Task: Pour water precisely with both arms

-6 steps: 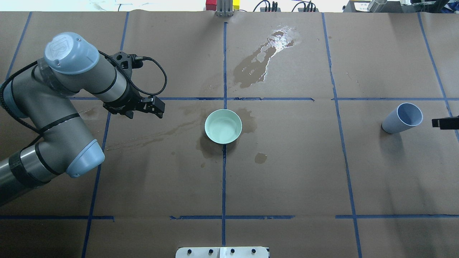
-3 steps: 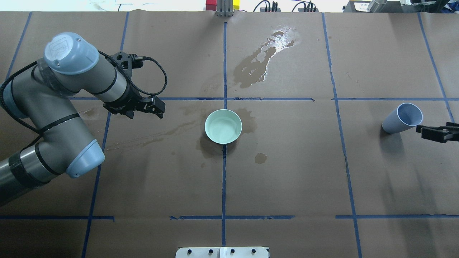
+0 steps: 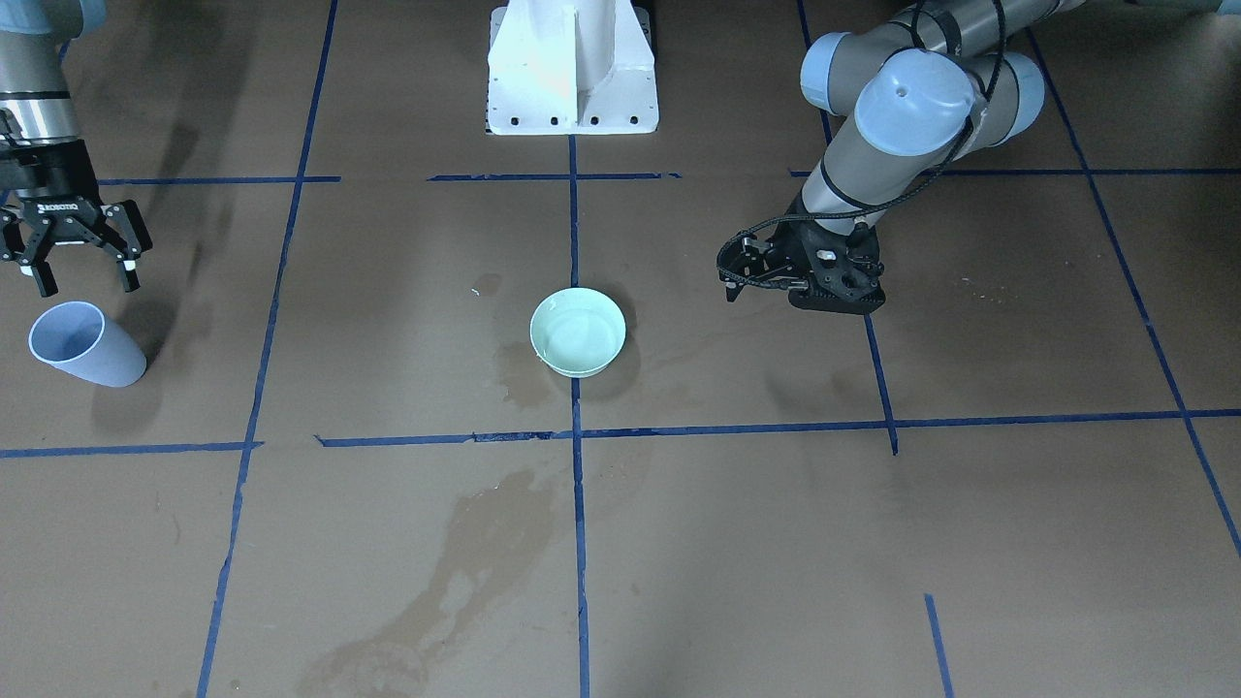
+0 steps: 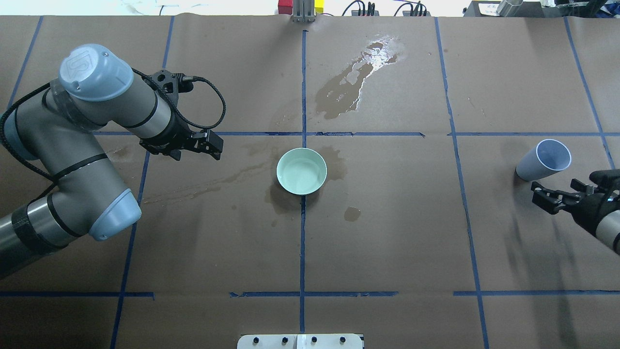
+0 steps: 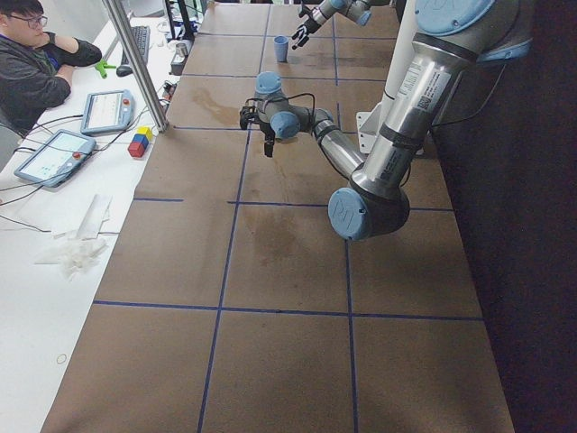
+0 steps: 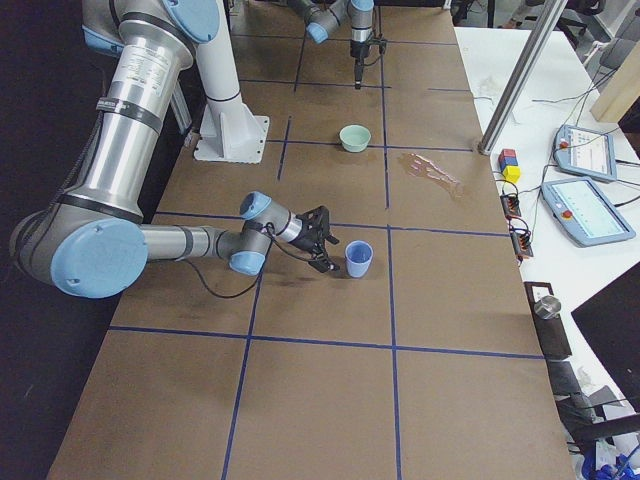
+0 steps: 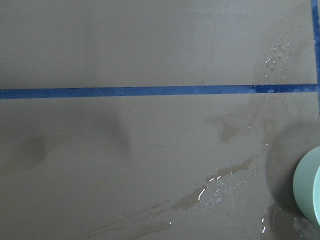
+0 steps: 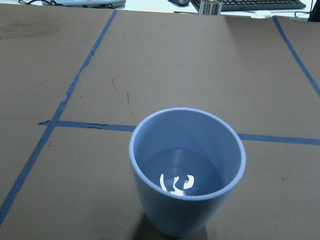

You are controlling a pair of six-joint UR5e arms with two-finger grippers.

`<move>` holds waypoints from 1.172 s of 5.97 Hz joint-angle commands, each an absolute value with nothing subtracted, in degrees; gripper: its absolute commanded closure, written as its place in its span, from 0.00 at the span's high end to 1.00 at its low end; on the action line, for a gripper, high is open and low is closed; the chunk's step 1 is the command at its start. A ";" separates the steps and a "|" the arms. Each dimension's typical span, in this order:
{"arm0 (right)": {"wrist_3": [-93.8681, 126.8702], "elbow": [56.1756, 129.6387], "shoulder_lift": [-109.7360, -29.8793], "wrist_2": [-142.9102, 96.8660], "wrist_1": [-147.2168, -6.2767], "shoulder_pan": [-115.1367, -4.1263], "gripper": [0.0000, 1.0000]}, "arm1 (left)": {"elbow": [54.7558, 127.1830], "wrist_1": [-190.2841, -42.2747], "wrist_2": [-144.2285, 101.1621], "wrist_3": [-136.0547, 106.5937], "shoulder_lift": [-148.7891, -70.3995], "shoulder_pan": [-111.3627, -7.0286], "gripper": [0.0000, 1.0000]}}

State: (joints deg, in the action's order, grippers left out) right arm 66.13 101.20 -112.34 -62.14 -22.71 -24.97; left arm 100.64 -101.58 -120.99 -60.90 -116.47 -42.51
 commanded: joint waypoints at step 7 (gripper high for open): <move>62.23 87.89 -104.15 -53.61 -14.33 -25.74 0.99 | 100.63 -101.60 -120.94 -61.79 -116.46 -42.45 1.00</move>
